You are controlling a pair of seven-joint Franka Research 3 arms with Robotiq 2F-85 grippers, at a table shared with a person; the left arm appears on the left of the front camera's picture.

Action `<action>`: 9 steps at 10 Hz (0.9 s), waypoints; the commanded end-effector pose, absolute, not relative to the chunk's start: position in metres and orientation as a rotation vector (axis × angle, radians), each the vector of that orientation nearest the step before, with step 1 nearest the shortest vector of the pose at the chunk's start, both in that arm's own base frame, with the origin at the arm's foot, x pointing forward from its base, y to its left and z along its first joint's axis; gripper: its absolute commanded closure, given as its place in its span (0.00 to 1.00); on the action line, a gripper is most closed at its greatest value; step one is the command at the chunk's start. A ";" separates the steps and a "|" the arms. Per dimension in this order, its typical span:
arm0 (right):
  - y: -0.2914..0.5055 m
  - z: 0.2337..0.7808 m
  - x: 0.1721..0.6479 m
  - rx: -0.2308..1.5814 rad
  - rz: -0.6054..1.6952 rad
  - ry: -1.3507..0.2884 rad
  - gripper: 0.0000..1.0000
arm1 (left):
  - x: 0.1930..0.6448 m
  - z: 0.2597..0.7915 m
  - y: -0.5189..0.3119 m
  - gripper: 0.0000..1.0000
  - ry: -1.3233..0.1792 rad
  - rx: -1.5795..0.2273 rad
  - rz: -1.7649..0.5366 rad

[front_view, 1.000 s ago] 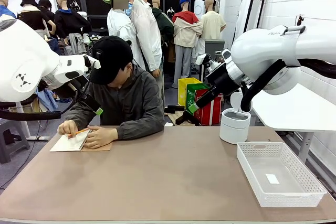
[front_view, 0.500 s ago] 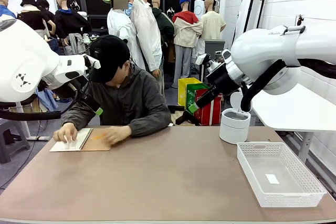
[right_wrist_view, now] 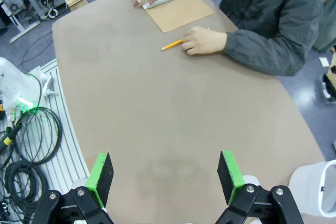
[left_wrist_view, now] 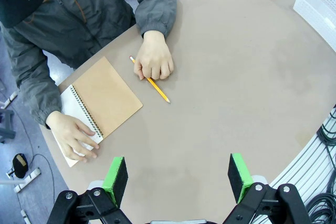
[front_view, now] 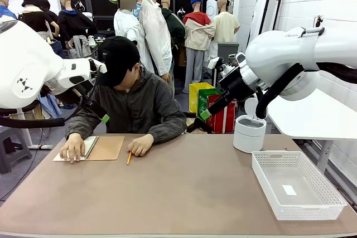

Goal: Sort the paper based on its condition.
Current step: If a person hands you a paper, place it in the Organizing basket , and if it's crumpled, put it in the Trash can.

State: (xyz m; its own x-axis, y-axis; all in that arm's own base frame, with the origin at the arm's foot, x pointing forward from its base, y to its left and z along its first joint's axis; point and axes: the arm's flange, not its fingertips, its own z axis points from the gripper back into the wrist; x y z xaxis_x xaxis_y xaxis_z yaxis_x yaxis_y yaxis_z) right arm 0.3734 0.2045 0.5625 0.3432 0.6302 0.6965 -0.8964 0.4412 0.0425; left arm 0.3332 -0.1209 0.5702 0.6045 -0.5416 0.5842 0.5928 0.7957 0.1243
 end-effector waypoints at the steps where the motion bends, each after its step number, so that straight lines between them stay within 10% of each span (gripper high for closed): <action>1: 0.204 0.561 0.373 0.462 1.044 -0.661 0.00 | 0.333 0.570 -0.120 0.00 -0.645 -0.085 -0.657; 9: 0.204 0.561 0.373 0.462 1.044 -0.661 0.00 | 0.333 0.570 -0.120 0.00 -0.645 -0.085 -0.657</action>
State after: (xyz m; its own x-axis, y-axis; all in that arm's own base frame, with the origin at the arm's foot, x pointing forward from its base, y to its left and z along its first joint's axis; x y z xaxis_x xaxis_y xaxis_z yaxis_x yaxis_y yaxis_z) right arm 0.3734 0.2045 0.5625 0.3432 0.6302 0.6965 -0.8964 0.4412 0.0425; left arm 0.3332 -0.1209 0.5702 0.6045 -0.5416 0.5842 0.5928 0.7957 0.1243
